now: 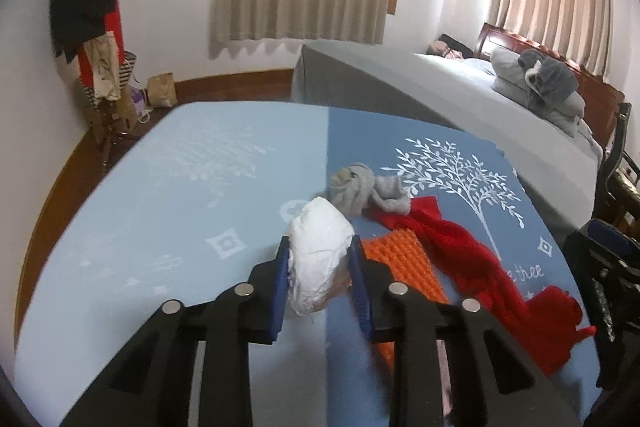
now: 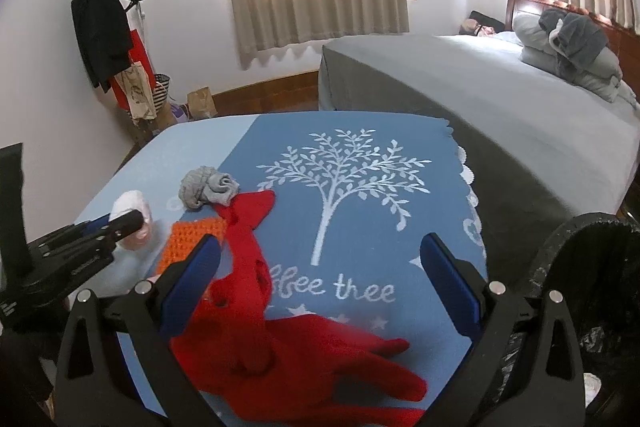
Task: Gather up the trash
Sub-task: 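Grasp the white plastic bag with the left gripper while the right gripper grasps the pink sock, then carry the white bag and pink sock over the bin and open both grippers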
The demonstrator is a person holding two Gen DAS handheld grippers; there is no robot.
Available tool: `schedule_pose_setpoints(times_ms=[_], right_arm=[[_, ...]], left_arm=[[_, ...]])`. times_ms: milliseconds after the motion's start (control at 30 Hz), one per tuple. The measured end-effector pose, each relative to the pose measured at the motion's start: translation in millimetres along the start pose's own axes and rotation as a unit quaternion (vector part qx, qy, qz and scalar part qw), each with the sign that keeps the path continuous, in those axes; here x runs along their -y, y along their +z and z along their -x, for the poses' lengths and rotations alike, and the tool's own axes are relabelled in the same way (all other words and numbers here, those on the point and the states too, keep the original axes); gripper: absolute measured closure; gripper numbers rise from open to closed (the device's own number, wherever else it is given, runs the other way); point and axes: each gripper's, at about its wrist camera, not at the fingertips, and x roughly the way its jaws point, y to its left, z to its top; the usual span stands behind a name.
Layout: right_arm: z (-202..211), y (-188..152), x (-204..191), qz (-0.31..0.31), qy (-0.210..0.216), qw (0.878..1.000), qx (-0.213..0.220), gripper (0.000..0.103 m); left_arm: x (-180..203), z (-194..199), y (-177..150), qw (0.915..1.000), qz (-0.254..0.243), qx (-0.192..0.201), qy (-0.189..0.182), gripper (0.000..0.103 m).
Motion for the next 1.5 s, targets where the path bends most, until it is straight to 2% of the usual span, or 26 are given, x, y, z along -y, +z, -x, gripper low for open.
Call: schedule_pose_setpoints(times_ms=[533, 633, 667, 1033, 1167, 1267, 1500], right_arm=[[-5, -20, -88, 0.048, 0.081, 0.995, -0.027, 0.006], [-10, -25, -101, 0.057, 0.09, 0.993, -0.041, 0.014], [-12, -26, -103, 0.058, 0.094, 0.993, -0.046, 0.02], [-38, -37, -113, 0.07, 0.094, 0.989, -0.092, 0.042], [-39, -38, -113, 0.074, 0.099, 0.988, -0.097, 0.059], [-36, -38, -111, 0.073, 0.104, 0.987, -0.095, 0.062], [-16, -26, -103, 0.065, 0.122, 0.988, -0.071, 0.062]], left_arm=[[-46, 41, -29, 0.9989, 0.016, -0.007, 0.043, 0.075], [-51, 44, -32, 0.9988, 0.02, -0.007, 0.044, 0.075], [-52, 45, -33, 0.9988, 0.02, -0.007, 0.044, 0.075], [-58, 52, -35, 0.9987, 0.028, 0.0, 0.042, 0.075], [-57, 53, -35, 0.9987, 0.029, 0.002, 0.041, 0.075], [-56, 54, -36, 0.9988, 0.03, 0.003, 0.04, 0.075], [-50, 59, -32, 0.999, 0.025, 0.009, 0.036, 0.075]])
